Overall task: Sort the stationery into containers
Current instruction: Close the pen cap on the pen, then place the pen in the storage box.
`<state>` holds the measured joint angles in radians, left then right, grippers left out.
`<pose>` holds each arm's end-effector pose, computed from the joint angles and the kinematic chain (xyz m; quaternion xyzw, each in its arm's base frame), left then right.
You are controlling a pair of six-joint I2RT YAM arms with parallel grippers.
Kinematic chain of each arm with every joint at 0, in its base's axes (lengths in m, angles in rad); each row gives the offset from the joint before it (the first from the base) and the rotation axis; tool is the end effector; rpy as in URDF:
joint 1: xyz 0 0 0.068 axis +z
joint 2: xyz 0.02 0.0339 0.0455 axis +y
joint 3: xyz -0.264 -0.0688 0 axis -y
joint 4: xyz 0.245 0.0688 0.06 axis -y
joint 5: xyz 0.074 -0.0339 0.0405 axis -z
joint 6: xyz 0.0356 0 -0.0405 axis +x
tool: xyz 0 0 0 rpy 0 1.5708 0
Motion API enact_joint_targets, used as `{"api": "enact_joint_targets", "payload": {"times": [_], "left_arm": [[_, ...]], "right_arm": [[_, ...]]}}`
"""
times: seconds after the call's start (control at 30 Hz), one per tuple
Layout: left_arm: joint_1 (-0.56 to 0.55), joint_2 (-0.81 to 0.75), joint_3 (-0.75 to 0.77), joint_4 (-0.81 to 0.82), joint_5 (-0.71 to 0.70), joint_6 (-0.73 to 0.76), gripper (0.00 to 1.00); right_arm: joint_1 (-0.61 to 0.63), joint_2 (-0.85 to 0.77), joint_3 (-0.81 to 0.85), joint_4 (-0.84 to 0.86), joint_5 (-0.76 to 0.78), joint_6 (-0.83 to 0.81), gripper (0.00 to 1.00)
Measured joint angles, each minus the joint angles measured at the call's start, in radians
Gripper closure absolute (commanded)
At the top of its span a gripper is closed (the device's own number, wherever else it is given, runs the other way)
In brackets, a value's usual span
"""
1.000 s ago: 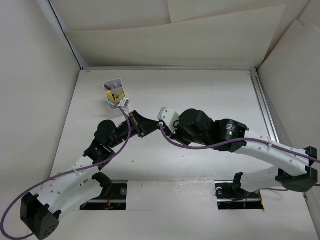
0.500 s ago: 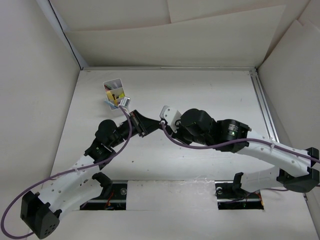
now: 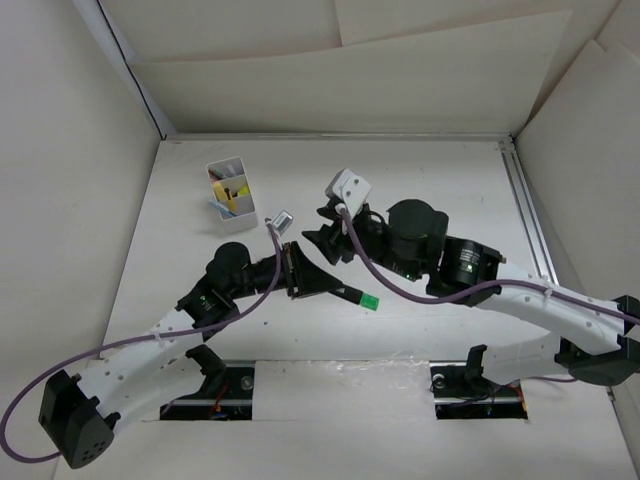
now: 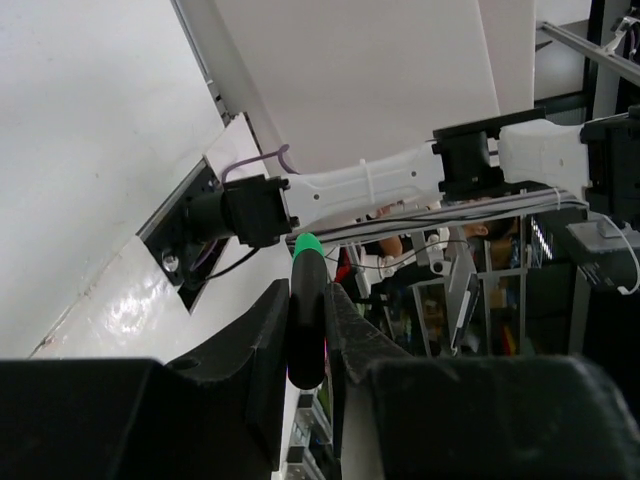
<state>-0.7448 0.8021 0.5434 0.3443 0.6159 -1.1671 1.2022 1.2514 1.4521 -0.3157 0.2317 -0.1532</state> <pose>0.1267 -0.1448 0.3074 0.0833 0.6769 -0.6917 0.2375 0.1060 0.2519 0.4593 -0.4051 0.6259 0.2562 0.6152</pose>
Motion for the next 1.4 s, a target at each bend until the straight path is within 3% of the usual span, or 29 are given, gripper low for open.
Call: {"api": "enact_joint_targets", "payload": {"times": [0.27, 0.4, 0.43, 0.53, 0.73, 0.87, 1.17, 1.3, 1.4], "left_arm": [[0.000, -0.009, 0.000, -0.014, 0.023, -0.002, 1.00], [0.000, -0.020, 0.001, -0.067, -0.026, 0.019, 1.00], [0.000, -0.027, 0.004, -0.097, -0.055, 0.035, 1.00], [0.000, -0.053, 0.038, -0.227, -0.186, 0.088, 1.00], [0.000, -0.121, 0.163, -0.418, -0.560, 0.178, 1.00], [0.000, -0.106, 0.245, -0.489, -0.780, 0.220, 1.00], [0.000, 0.109, 0.341, -0.570, -1.219, 0.264, 1.00], [0.002, 0.235, 0.389, -0.599, -1.343, 0.283, 1.00], [0.064, 0.322, 0.448, -0.601, -1.335, 0.304, 1.00]], "right_arm": [[-0.001, -0.084, -0.043, 0.080, 0.037, 0.005, 0.46], [-0.001, -0.179, -0.113, 0.093, 0.098, 0.032, 0.39], [-0.001, -0.206, -0.133, 0.097, 0.118, 0.042, 0.33], [-0.001, -0.294, -0.202, 0.109, 0.209, 0.092, 0.23], [-0.002, -0.455, -0.405, 0.133, 0.441, 0.233, 0.20], [-0.003, -0.468, -0.504, 0.143, 0.563, 0.320, 0.20], [-0.003, -0.411, -0.663, 0.152, 0.675, 0.438, 0.18], [-0.003, -0.382, -0.693, 0.171, 0.689, 0.460, 0.18], [-0.003, -0.375, -0.713, 0.186, 0.693, 0.475, 0.18]]}}
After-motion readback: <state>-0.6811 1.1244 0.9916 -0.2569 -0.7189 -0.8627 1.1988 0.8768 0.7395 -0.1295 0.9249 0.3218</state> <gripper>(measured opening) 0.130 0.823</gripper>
